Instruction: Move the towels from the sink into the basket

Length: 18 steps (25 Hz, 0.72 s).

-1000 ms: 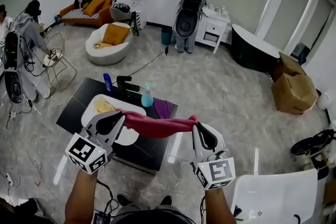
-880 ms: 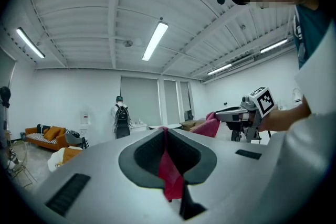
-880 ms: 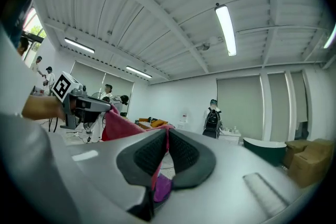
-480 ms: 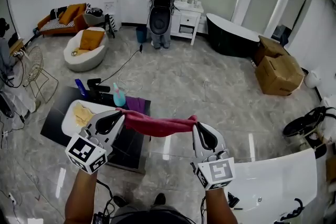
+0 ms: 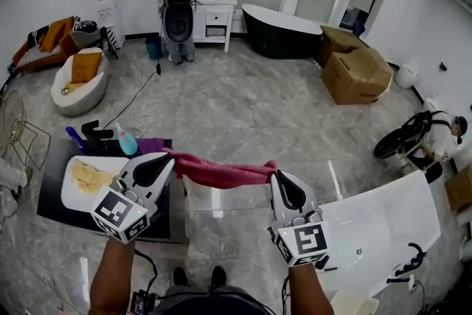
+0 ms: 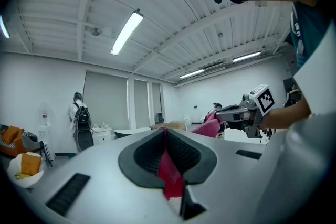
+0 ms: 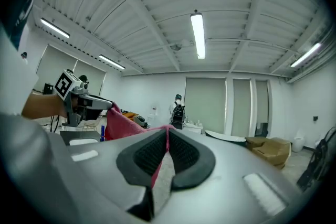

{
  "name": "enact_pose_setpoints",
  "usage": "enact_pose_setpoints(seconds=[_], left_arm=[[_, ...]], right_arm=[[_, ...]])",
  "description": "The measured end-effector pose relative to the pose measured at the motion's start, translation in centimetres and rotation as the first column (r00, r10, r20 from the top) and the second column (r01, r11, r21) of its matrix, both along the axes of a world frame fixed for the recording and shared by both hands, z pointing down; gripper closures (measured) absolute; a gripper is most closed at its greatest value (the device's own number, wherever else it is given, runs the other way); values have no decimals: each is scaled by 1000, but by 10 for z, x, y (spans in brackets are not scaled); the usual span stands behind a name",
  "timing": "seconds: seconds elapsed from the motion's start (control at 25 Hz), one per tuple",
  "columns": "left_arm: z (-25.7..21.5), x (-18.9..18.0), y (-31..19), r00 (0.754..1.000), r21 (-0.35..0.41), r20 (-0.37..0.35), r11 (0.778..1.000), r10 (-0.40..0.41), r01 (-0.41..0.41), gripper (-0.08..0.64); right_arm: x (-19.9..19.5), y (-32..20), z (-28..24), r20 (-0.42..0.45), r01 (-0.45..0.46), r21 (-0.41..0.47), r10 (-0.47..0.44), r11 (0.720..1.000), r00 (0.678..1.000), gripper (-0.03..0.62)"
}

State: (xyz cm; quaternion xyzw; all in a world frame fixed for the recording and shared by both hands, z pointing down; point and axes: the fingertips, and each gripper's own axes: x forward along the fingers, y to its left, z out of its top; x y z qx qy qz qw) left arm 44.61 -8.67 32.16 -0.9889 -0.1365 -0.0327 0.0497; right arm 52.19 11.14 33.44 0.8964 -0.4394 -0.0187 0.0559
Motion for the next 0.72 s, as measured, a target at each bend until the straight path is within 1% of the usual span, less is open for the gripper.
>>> enact_pose_setpoints(seconds=[0.16,0.28,0.4,0.48,0.56,0.68,0.72], left_arm=[[3,22,28,995,4,1,995,101,-101,540],[4,32,45,984,0,0,984,177,-177,540],[3,42,66,967,-4,4,967,254,-254,540],[-1,44,79,957,-5,5,957,291,-291,540],[4,42,87,945,-15,1,945,327,-327,540],[19,38,95,932,-43,22,931,363,-361,540],[18,36,102,923,-41,20,922,385,-384,540]], right_arm=[[3,32,1,-1,-99,-10,99,995,995,571],[1,53,4,4,-177,-19,177,984,984,571],[-9,73,-1,-2,-260,-13,260,965,966,571],[-17,88,-1,-3,-309,-16,309,951,951,571],[-25,100,-1,-5,-347,-19,347,938,938,571],[-41,115,0,-7,-397,-20,397,918,918,571],[-46,120,0,-8,-416,-22,416,909,909,571]])
